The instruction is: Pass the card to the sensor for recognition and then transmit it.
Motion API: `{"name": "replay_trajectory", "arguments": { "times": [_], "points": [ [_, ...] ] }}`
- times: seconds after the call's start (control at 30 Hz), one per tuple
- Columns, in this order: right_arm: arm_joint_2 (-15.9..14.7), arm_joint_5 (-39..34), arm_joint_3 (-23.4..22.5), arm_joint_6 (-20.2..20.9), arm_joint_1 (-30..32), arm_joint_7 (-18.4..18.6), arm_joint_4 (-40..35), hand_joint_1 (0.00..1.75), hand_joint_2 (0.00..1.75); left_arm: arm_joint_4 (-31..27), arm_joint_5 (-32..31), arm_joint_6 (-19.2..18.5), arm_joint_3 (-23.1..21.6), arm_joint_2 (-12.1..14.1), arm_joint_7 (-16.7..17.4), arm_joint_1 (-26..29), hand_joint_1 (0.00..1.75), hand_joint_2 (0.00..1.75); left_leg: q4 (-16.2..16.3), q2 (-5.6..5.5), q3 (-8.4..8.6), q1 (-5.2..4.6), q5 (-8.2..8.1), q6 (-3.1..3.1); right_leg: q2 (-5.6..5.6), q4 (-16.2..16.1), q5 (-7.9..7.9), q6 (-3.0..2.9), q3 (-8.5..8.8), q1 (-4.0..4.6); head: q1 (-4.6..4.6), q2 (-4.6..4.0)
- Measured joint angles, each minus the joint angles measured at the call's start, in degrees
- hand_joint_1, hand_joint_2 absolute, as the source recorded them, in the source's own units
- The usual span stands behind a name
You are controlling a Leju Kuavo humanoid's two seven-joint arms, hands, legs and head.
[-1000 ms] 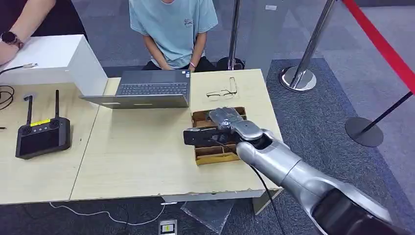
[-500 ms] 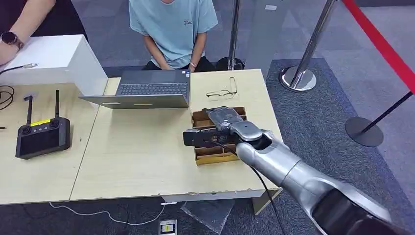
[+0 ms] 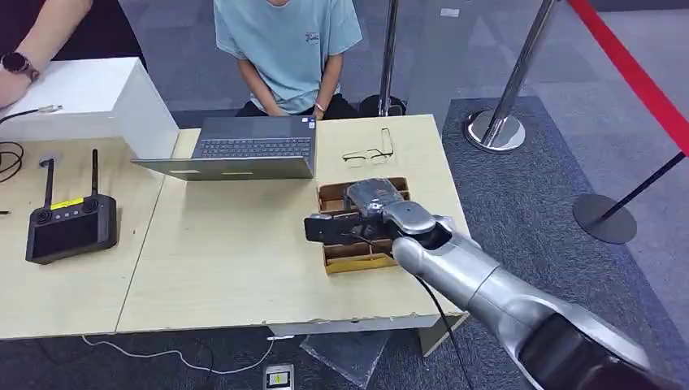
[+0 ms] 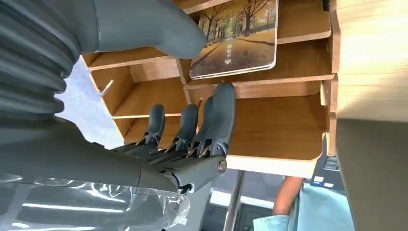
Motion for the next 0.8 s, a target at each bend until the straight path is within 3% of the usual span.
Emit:
{"name": "replay_trajectory", "arguments": {
  "times": [0.13, 0.5, 0.6, 0.63, 0.8],
  "points": [
    [-0.1, 0.0, 0.0, -0.5, 0.0, 0.2, -0.4, 0.68, 1.75, 0.0, 0.1, 0.0, -0.1, 0.0, 0.0, 0.0, 0.00, 1.75, 0.0, 0.00, 0.00, 0.00, 0.00, 0.00, 0.00, 0.0, 0.00, 0.00, 0.00, 0.00, 0.00, 0.00],
    [-0.8, 0.0, 0.0, -0.8, 1.2, 1.1, -2.6, 0.73, 1.75, 0.0, 0.4, 0.0, -0.2, 0.0, 0.0, 0.0, 0.00, 1.75, 0.0, 0.00, 0.00, 0.00, 0.00, 0.00, 0.00, 0.0, 0.00, 0.00, 0.00, 0.00, 0.00, 0.00],
    [-1.0, 0.0, 0.0, -0.8, 1.6, 1.4, -3.1, 0.86, 1.75, 0.0, 0.5, 0.0, -0.2, 0.0, 0.2, 0.0, 0.00, 1.75, 0.0, 0.00, 0.00, 0.00, 0.00, 0.00, 0.00, 0.0, 0.00, 0.00, 0.00, 0.00, 0.00, 0.00],
    [-1.0, 0.0, 0.0, -0.8, 1.7, 1.4, -3.2, 1.08, 1.75, 0.0, 0.5, 0.0, -0.2, 0.0, 0.2, 0.0, 0.00, 1.75, 0.0, 0.00, 0.00, 0.00, 0.00, 0.00, 0.00, 0.0, 0.00, 0.00, 0.00, 0.00, 0.00, 0.00],
    [-1.9, 0.0, 0.0, -0.2, 2.4, 2.2, -4.7, 0.91, 1.75, 0.0, 0.5, 0.0, -0.2, 0.0, 0.2, 0.0, 0.00, 1.75, 0.0, 0.00, 0.00, 0.00, 0.00, 0.00, 0.00, 0.0, 0.00, 0.00, -0.01, 0.00, 0.00, 0.00]
  ]
}}
